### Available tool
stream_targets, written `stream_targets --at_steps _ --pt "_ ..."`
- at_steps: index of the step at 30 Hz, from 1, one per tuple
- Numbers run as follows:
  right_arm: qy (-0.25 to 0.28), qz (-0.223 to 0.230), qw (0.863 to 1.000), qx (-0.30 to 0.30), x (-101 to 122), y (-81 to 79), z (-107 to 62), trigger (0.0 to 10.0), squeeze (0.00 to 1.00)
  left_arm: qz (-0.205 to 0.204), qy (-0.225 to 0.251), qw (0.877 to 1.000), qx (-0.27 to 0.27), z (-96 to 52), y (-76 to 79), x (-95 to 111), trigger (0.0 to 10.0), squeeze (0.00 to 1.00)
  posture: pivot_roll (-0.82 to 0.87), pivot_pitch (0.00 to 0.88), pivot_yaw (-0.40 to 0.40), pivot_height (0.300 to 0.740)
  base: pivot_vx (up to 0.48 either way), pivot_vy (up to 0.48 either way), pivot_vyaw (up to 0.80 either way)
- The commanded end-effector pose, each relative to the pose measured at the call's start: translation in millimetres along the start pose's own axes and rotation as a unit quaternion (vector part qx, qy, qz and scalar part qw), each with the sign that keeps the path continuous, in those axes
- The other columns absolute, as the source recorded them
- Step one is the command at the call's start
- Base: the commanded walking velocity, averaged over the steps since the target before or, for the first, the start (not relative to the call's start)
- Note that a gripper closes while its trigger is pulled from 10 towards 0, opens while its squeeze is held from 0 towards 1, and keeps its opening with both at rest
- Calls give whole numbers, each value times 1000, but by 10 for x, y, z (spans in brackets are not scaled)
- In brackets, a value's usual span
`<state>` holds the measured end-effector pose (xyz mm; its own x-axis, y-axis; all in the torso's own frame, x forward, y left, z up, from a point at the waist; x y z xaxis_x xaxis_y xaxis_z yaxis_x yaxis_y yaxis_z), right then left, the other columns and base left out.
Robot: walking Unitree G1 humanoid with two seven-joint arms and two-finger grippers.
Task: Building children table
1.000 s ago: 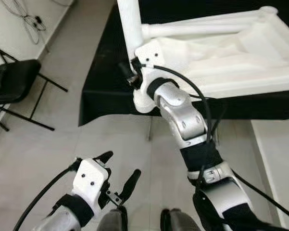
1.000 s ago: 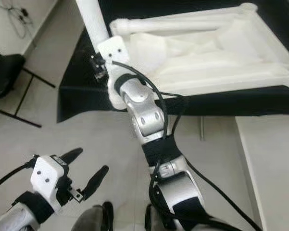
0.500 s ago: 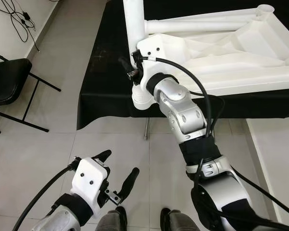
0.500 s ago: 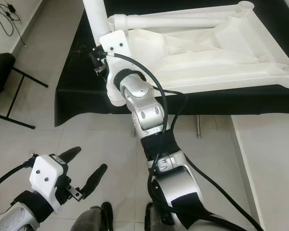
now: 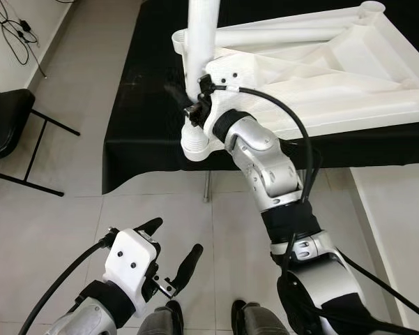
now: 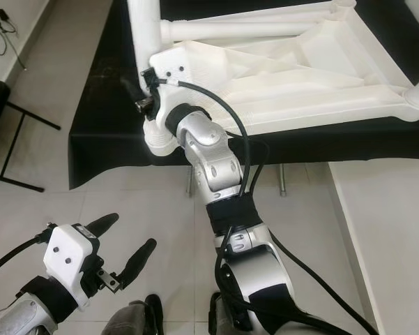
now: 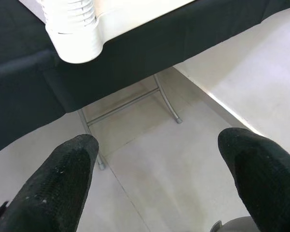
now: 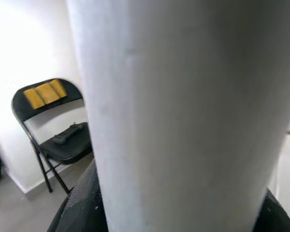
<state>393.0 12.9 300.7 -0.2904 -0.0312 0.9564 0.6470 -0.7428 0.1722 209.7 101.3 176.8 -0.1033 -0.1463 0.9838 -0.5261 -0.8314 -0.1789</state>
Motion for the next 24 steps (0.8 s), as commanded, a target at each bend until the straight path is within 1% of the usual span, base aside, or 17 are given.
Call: stream_targets --at_steps 1,2,3,6,12,15,16,17,19,22,24 --pt "-82 -27 995 52 -454 -219 -47 10000 0 0 -13 1000 3 -16 0 -61 10000 0 83 345 45 740 0 0 0" --pt "-82 -27 995 52 -454 -219 -47 10000 0 0 -13 1000 3 -16 0 -61 10000 0 83 345 45 740 0 0 0" --pt "-88 -41 993 60 -475 -233 -58 10000 0 0 -12 1000 2 -14 0 -60 10000 0 83 345 45 740 0 0 0" --pt "-99 -56 991 76 -501 -252 -69 10000 0 0 -12 1000 2 -11 -3 -59 10000 0 81 345 43 740 0 0 0" --pt "-111 -61 988 88 -507 -253 -60 10000 0 1 -11 1000 3 -8 -7 -57 10000 0 80 343 42 740 0 0 0" --pt "-123 -54 987 93 -505 -248 -31 10000 0 1 -11 1000 4 -5 -12 -57 10000 0 79 342 40 740 0 0 0" --pt "-131 -40 987 88 -512 -232 -5 10000 0 1 -11 1000 4 -2 -15 -58 10000 0 78 341 37 740 0 0 0" --pt "-131 -40 987 88 -512 -232 -5 10000 0 1 -11 1000 4 -2 -15 -58 10000 0 78 341 37 740 0 0 0" --pt "-140 -24 987 78 -525 -202 25 10000 0 1 -11 1000 4 2 -17 -58 10000 0 80 341 36 740 0 0 0" --pt "-144 -22 987 71 -532 -180 34 10000 0 2 -10 1000 4 4 -17 -58 10000 0 80 341 36 740 0 0 0" --pt "-142 1 990 10 -532 -39 61 10000 0 2 -10 1000 6 1 -15 -56 10000 0 80 342 34 740 0 0 0"
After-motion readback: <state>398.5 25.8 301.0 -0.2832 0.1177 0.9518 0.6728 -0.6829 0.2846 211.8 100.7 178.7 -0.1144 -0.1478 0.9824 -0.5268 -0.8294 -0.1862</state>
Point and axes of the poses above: a point about 5 cm out from each wrist's last joint towards the gripper, its own z axis pointing out of the wrist towards the gripper, its own x axis along the axis of the wrist's last joint, y = z × x, the point moved 5 cm from there along z, pointing out of the wrist towards the gripper, and after that the axes turned 3 degrees about z, right-handed, at the moved point
